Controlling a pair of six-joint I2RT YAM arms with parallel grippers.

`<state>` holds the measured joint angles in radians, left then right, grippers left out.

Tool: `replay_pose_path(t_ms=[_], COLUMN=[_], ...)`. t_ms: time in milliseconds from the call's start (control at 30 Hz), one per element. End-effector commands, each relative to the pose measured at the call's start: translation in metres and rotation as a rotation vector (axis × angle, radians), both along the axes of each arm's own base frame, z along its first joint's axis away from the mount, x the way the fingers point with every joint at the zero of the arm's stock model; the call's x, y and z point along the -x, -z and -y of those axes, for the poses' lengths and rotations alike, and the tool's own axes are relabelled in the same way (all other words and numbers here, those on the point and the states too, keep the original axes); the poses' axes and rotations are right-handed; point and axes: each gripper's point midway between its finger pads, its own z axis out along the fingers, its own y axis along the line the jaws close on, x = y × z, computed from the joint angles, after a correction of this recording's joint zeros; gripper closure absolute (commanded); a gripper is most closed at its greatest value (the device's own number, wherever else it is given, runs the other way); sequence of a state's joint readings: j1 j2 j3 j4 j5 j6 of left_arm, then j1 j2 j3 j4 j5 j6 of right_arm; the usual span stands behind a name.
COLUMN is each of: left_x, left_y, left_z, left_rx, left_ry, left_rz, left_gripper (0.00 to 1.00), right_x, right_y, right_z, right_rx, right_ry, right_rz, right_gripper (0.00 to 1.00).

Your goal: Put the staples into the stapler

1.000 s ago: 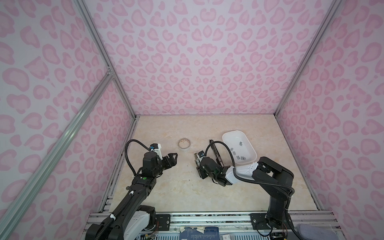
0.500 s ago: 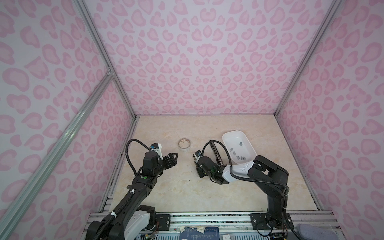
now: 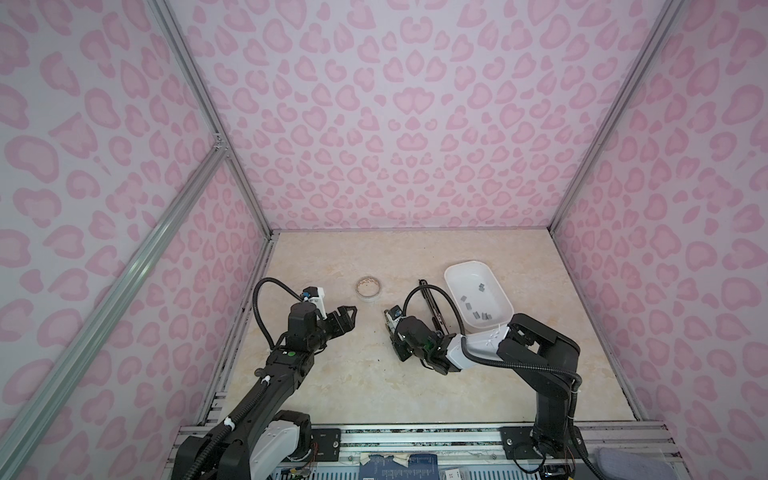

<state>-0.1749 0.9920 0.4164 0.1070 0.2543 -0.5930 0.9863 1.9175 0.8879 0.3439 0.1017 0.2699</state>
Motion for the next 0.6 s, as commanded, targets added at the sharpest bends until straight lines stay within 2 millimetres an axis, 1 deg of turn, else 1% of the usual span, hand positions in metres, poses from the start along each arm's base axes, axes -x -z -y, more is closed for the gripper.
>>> replay_pose_path(t_ms=[0, 67, 167, 267, 367, 433, 567], left_x=[-0.006, -0.007, -0.011, -0.016, -0.021, -0.024, -0.029], left_y=[-0.008, -0.006, 0.003, 0.021, 0.034, 0.042, 0.059], left_z=[0.0, -0.001, -0.004, -0.008, -0.009, -0.007, 0.004], left_rx=[0.006, 0.003, -0.009, -0.034, -0.055, -0.069, -0.096], left_ry=[-0.004, -0.01, -0.031, -0.055, -0.064, -0.06, -0.041], left_rz=[0.04, 0.036, 0.006, -0.05, -0.094, -0.12, -0.166], left_gripper=[0.14, 0.14, 0.15, 0.18, 0.21, 0.22, 0.25], right_x=[0.014, 0.014, 0.016, 0.018, 0.02, 0.022, 0.026], right_y=[0.019, 0.018, 0.017, 0.015, 0.014, 0.013, 0.013], right_z=[0.01, 0.01, 0.008, 0.003, -0.002, -0.007, -0.017], right_rx=[0.063, 0.057, 0.036, 0.006, -0.026, -0.047, -0.068], right_ry=[-0.018, -0.021, -0.032, -0.047, -0.068, -0.086, -0.108], right_rz=[-0.064, -0.063, -0.063, -0.065, -0.069, -0.072, -0.081], right_gripper=[0.74, 0.77, 0.79, 0.81, 0.82, 0.83, 0.84])
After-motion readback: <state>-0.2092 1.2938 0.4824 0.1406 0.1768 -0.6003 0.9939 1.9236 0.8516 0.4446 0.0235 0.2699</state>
